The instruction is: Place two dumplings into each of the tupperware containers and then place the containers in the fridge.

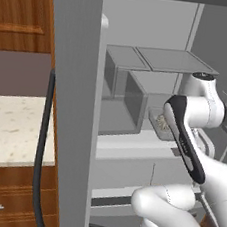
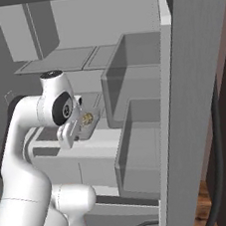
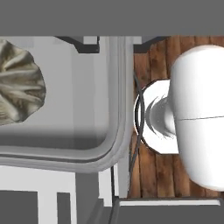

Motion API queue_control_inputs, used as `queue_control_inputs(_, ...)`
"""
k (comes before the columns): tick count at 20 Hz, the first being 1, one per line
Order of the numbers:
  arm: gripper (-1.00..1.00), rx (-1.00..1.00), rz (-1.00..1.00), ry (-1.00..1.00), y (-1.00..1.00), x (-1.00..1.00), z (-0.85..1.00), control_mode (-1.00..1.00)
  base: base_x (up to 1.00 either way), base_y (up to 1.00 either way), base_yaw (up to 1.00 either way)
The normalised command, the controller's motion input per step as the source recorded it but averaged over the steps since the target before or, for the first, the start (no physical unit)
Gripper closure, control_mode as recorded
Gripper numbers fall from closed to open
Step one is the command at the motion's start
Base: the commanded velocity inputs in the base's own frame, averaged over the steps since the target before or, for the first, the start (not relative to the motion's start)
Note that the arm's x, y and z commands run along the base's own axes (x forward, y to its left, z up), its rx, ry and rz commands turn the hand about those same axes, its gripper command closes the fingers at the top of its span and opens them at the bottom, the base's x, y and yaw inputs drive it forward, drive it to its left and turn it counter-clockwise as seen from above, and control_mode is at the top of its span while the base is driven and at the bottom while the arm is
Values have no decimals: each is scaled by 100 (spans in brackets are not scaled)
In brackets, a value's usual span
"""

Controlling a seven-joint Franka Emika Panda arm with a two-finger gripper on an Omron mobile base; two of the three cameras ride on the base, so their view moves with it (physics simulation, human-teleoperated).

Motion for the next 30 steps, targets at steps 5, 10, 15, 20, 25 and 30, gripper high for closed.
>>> queue_control_inputs(5,100,11,6,-35,-7,66,-15,-100,0,0,0)
queue_control_inputs(10,100,7,5,-13,-4,94,-7,-100,0,0,0)
queue_control_inputs(15,100,3,4,-3,0,92,-6,-100,0,0,0)
queue_control_inputs(20,100,2,1,0,0,84,-7,-100,0,0,0)
queue_control_inputs(25,100,0,0,-5,0,57,-36,-100,0,0,0)
queue_control_inputs(30,100,0,0,-2,0,46,-27,-100,0,0,0)
